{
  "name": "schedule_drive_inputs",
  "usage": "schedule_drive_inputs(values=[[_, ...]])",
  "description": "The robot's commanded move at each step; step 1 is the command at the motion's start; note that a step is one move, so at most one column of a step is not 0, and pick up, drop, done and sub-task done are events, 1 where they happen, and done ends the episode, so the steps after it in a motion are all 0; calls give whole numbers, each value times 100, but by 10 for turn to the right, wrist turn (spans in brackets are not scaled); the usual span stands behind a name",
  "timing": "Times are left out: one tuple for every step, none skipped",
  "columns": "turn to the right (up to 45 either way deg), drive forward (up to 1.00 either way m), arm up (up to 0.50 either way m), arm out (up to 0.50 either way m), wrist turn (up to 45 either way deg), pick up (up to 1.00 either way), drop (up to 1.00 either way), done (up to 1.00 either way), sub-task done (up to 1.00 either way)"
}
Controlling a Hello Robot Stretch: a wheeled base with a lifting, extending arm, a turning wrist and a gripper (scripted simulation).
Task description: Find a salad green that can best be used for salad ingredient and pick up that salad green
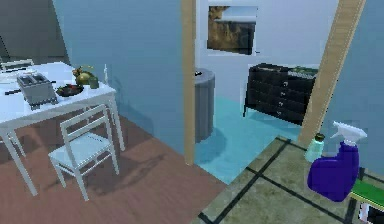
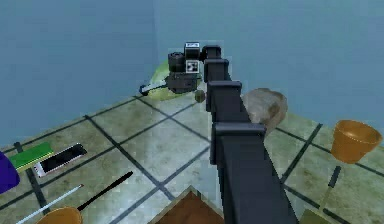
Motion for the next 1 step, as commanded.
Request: schedule_drive_inputs(values=[[0, 0, 0, 0, 0, 0, 0, 100, 0]])
